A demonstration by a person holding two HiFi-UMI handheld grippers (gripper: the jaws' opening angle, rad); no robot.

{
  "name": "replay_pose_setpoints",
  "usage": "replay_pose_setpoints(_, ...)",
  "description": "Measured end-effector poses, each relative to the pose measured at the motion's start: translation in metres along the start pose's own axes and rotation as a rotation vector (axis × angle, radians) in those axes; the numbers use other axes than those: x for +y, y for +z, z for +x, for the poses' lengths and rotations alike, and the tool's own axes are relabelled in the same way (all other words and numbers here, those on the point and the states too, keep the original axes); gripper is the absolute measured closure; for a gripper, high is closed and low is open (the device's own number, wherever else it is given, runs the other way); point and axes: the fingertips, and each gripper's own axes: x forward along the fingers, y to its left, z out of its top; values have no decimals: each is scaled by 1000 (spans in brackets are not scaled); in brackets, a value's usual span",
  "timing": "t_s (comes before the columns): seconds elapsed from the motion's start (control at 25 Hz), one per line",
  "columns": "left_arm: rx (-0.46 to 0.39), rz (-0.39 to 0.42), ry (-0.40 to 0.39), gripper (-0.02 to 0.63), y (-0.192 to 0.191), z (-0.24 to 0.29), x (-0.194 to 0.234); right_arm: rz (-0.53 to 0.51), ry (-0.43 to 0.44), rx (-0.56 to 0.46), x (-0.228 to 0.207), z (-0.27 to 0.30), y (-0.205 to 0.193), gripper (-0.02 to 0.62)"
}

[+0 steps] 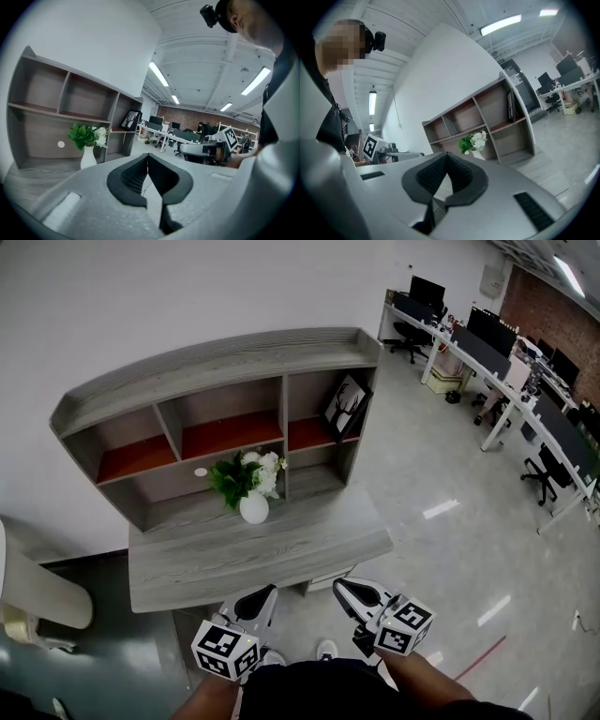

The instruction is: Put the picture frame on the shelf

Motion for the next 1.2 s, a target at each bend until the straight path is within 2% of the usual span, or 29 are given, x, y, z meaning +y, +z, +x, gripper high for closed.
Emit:
replay_pose_setpoints(0.68,11,47,-38,597,7,-5,8,-27,-38,-8,7,8,-2,581)
replay_pose_setpoints(1.2,1,45,-36,595,10,-4,15,-25,-53,2,1,15,-5,581)
